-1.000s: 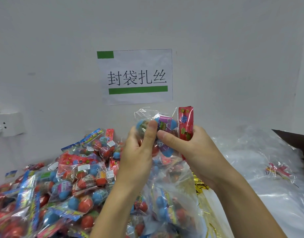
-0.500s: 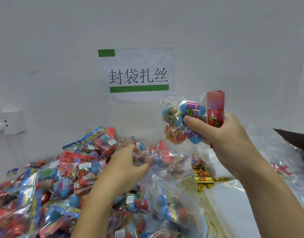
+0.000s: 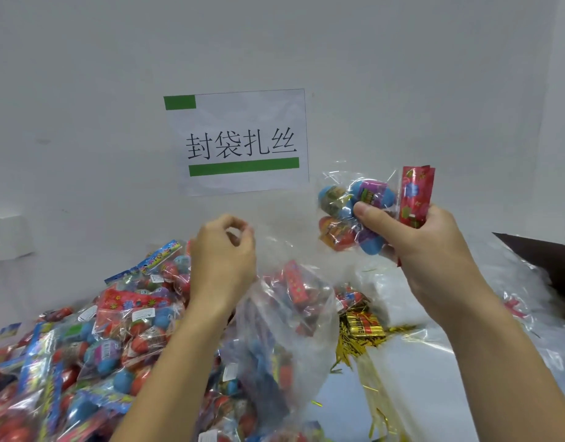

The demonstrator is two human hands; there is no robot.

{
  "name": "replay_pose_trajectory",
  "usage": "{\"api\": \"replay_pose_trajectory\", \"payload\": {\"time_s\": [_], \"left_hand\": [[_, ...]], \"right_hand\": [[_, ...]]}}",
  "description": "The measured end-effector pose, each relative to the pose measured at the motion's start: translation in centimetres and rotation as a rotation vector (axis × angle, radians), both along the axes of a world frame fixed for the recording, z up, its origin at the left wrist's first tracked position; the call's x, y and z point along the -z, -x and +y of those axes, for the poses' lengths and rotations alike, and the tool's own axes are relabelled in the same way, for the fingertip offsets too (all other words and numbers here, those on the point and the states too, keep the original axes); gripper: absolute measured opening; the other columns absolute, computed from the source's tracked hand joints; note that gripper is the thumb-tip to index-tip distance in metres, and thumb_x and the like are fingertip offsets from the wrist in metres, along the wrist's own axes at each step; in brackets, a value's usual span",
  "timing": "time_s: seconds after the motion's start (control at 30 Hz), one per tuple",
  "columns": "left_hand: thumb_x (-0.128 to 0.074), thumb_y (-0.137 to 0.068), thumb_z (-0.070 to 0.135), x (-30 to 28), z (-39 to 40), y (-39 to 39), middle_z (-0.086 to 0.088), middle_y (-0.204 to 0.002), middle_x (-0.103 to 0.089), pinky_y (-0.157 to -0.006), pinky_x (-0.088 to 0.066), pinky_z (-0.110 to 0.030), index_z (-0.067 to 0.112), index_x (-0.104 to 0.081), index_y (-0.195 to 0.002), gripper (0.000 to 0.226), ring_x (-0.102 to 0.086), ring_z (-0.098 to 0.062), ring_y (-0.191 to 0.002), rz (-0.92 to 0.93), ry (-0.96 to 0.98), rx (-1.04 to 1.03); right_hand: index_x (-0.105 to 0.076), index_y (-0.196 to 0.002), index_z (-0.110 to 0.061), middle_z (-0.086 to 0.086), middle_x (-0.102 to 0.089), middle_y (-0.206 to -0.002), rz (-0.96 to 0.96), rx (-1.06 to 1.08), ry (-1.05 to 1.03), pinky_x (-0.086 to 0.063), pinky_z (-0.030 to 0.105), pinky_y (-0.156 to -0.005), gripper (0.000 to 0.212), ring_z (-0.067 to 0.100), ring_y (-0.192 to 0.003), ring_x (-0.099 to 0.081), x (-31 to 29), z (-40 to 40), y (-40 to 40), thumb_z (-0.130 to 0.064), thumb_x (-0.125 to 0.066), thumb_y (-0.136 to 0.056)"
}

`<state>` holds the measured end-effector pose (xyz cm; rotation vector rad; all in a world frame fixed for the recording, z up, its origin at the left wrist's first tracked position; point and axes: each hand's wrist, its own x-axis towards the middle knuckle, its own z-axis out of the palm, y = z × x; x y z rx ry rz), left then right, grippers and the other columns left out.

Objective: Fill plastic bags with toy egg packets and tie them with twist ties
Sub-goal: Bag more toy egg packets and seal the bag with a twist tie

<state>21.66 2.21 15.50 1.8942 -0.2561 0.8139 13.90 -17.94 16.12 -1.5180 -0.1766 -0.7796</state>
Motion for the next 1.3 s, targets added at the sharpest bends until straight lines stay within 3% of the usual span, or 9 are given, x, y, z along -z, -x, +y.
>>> {"api": "replay_pose_trajectory", "payload": {"time_s": [0.17,0.23,0.37,0.6,0.8,0.9,1.03,1.17,1.3], "left_hand": [[-0.057,-0.094,0.014,-0.1,-5.7,-0.1,-0.009,-0.084,-0.072,-0.064,-0.055,-0.031,0.017,-0.071,-0.091,0.015,-0.069,-0.027,-0.072,0.187,-0.509,0.135],[-0.057,-0.094,0.013,0.9,-7.3,0.5,-0.011,-0.085,-0.072,-0.063,-0.056,-0.031,0.014,-0.072,-0.093,0.016,-0.067,-0.028,-0.069,0.301,-0.657,0.277],[-0.055,-0.094,0.01,-1.1,-7.7,-0.2,-0.002,-0.063,-0.063,-0.05,-0.052,-0.025,0.013,-0.069,-0.083,0.018,-0.066,-0.022,-0.048,0.175,-0.409,0.18],[-0.057,-0.097,0.011,-0.1,-8.1,0.9,-0.006,-0.057,-0.067,-0.039,-0.044,-0.02,0.01,-0.068,-0.087,0.015,-0.055,-0.01,-0.035,0.34,-0.499,0.364],[-0.063,-0.091,0.011,1.8,-5.0,2.0,0.0,-0.046,-0.061,-0.034,-0.032,-0.013,0.013,-0.069,-0.082,0.01,-0.044,-0.008,-0.028,0.332,-0.175,0.354],[-0.069,-0.088,0.012,3.2,-3.5,2.9,0.001,-0.051,-0.063,-0.037,-0.036,-0.016,0.016,-0.068,-0.087,0.004,-0.047,-0.008,-0.034,0.348,0.04,0.411],[-0.069,-0.091,0.013,4.5,-3.1,3.2,0.003,-0.053,-0.059,-0.042,-0.04,-0.019,0.015,-0.069,-0.085,0.007,-0.048,-0.008,-0.043,0.298,0.231,0.464],[-0.069,-0.091,0.017,4.4,-3.3,2.9,0.004,-0.052,-0.059,-0.043,-0.037,-0.016,0.024,-0.07,-0.079,0.014,-0.049,-0.005,-0.041,0.227,0.243,0.458],[-0.072,-0.09,0.028,4.6,-2.8,2.7,-0.012,-0.066,-0.059,-0.051,-0.042,-0.025,0.033,-0.072,-0.082,0.01,-0.05,-0.014,-0.057,0.235,0.206,0.496]], "right_hand": [[-0.071,-0.091,-0.015,0.0,-0.078,-0.085,0.037,0.102,-0.081,-0.06,0.038,-0.08,0.035,0.017,-0.084,-0.076,0.1,-2.7,0.3,-0.039,-0.083,-0.069],[-0.072,-0.09,-0.012,0.001,-0.078,-0.084,0.07,0.141,-0.094,-0.06,0.04,-0.081,0.029,0.017,-0.083,-0.076,0.2,-3.7,0.4,-0.033,-0.083,-0.073],[-0.073,-0.082,-0.013,0.002,-0.078,-0.083,0.073,0.181,-0.129,-0.06,0.04,-0.081,0.021,0.018,-0.084,-0.076,0.0,-5.0,1.2,-0.031,-0.082,-0.076],[-0.073,-0.089,-0.012,0.002,-0.078,-0.085,0.15,0.137,-0.013,-0.058,0.033,-0.075,0.026,0.017,-0.083,-0.076,-0.5,-5.1,2.2,-0.033,-0.081,-0.076],[-0.074,-0.091,-0.015,0.002,-0.078,-0.085,0.272,0.012,0.204,-0.058,0.032,-0.075,0.053,0.017,-0.083,-0.076,-1.0,-4.3,3.0,-0.051,-0.077,-0.052],[-0.074,-0.099,-0.014,0.008,-0.078,-0.094,0.273,-0.144,0.239,-0.058,0.041,-0.088,0.059,0.025,-0.093,-0.075,-1.2,-3.9,3.2,-0.05,-0.077,-0.053],[-0.076,-0.096,-0.016,0.007,-0.078,-0.097,0.281,-0.279,0.305,-0.062,0.036,-0.085,0.047,0.023,-0.094,-0.075,-1.4,-3.6,3.5,-0.045,-0.083,-0.059],[-0.073,-0.091,-0.043,-0.006,-0.078,-0.091,0.338,-0.327,0.569,-0.058,0.021,-0.071,0.043,0.011,-0.086,-0.075,-1.3,-3.2,3.8,-0.057,-0.083,-0.052],[-0.067,-0.091,-0.049,-0.012,-0.077,-0.094,0.431,-0.349,0.658,-0.059,0.02,-0.071,0.046,0.008,-0.086,-0.074,-0.8,-2.3,3.3,-0.058,-0.088,-0.052]]}}
